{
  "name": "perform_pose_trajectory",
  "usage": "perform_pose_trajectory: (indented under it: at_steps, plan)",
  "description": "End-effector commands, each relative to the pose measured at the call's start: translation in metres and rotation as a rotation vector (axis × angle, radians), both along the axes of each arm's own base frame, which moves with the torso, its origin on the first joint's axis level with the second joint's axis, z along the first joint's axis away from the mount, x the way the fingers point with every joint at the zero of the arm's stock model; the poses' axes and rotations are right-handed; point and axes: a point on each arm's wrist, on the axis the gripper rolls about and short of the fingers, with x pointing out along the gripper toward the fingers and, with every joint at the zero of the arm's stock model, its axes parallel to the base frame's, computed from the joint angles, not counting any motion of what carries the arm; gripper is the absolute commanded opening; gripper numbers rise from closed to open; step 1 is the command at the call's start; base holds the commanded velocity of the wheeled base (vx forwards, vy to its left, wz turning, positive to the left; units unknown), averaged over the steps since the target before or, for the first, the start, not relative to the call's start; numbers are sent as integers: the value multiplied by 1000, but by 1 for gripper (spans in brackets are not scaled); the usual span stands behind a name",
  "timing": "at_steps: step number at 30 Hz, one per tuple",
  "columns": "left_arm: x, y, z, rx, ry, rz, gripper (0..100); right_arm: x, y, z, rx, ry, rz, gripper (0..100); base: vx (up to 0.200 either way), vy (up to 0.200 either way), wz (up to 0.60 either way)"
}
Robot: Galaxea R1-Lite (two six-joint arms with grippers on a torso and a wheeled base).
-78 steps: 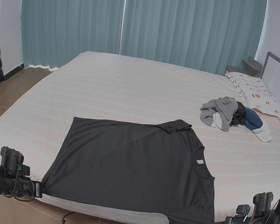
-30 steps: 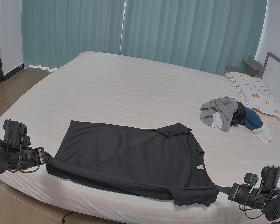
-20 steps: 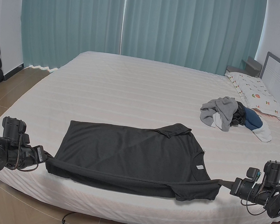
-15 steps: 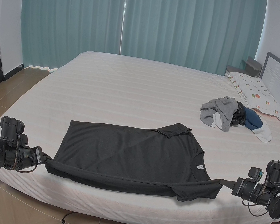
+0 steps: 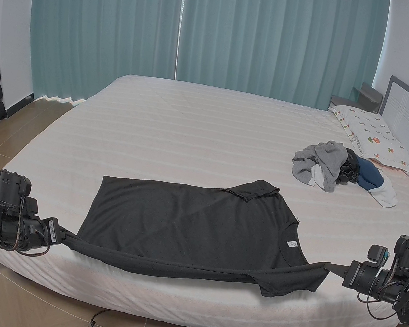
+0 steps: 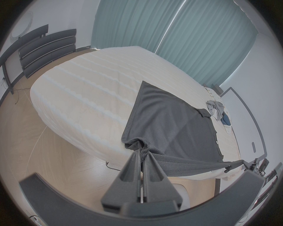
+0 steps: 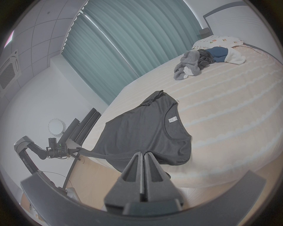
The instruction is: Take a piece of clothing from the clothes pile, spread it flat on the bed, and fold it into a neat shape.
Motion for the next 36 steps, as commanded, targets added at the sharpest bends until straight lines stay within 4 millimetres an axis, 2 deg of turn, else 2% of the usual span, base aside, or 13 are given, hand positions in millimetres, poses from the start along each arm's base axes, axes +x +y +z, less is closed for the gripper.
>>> perform_pose_trajectory:
  at_steps: [1, 11, 14, 15, 27, 36]
  plan:
    - [19, 1, -3, -3, 14, 3, 0, 14, 0, -11, 2, 29, 1, 0, 0, 0, 0]
    - [63, 2, -22, -5, 30, 16, 0, 59, -1, -40, 1, 68, -3, 0, 0, 0, 0]
    - [70, 2, -26, -4, 33, 16, 0, 64, -1, -45, -1, 77, -7, 0, 0, 0, 0]
    - [78, 1, -33, -3, 41, 16, 0, 71, -1, -49, -5, 86, -12, 0, 0, 0, 0]
    - [104, 0, -60, -15, 74, 26, 0, 98, 11, -66, -26, 81, -7, 0, 0, 0, 0]
    - [114, 0, -66, -34, 71, 49, 0, 110, 18, -67, -7, 73, -33, 0, 0, 0, 0]
